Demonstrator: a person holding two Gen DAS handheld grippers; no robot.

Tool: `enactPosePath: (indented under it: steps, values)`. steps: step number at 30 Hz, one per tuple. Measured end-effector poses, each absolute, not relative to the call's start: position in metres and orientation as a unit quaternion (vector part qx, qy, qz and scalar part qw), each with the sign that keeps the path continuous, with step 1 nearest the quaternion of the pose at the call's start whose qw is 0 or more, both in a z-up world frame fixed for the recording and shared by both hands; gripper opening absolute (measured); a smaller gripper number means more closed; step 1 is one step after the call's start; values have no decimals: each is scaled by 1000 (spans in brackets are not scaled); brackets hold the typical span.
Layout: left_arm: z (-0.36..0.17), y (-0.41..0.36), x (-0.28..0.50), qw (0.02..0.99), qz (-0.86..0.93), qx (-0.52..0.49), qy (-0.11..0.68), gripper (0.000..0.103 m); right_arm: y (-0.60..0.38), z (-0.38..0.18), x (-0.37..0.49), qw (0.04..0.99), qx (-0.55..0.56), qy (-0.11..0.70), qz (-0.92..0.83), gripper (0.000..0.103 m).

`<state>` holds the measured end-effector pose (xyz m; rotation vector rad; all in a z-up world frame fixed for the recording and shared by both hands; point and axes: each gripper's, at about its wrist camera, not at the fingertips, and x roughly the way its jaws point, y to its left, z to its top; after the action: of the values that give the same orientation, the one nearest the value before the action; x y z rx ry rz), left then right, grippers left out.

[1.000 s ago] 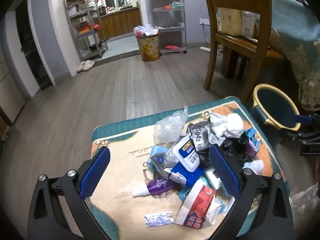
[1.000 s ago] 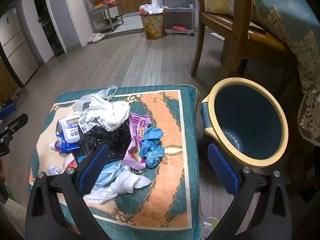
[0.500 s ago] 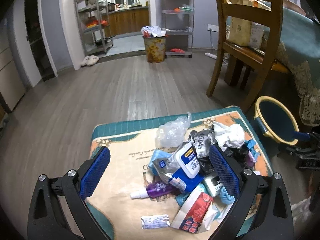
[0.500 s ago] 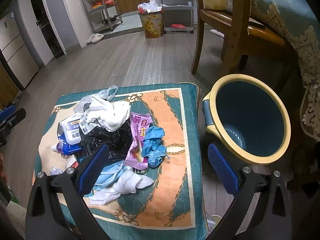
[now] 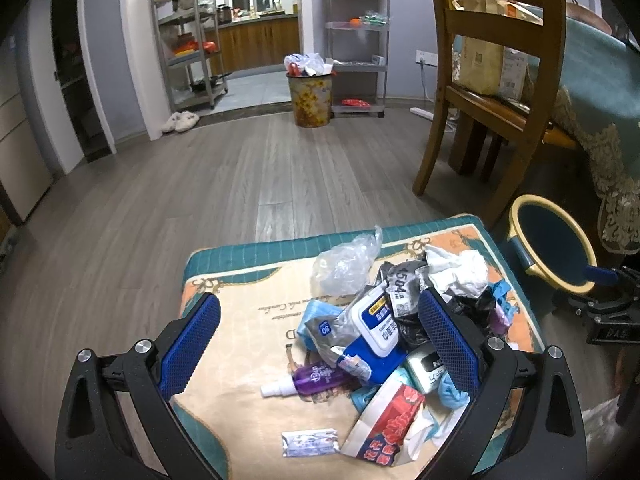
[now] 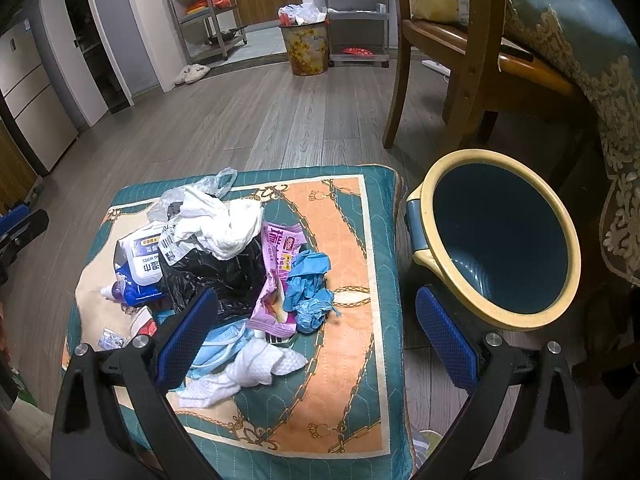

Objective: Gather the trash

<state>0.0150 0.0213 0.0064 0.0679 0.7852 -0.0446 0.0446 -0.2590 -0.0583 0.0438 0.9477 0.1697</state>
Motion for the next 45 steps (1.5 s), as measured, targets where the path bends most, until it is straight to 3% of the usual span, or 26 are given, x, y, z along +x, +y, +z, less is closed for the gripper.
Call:
enactPosePath:
  steps: [45]
  values:
    - [8,24,15,925,-17,33,378,98,-257,-49,45,889,23,450,81,97]
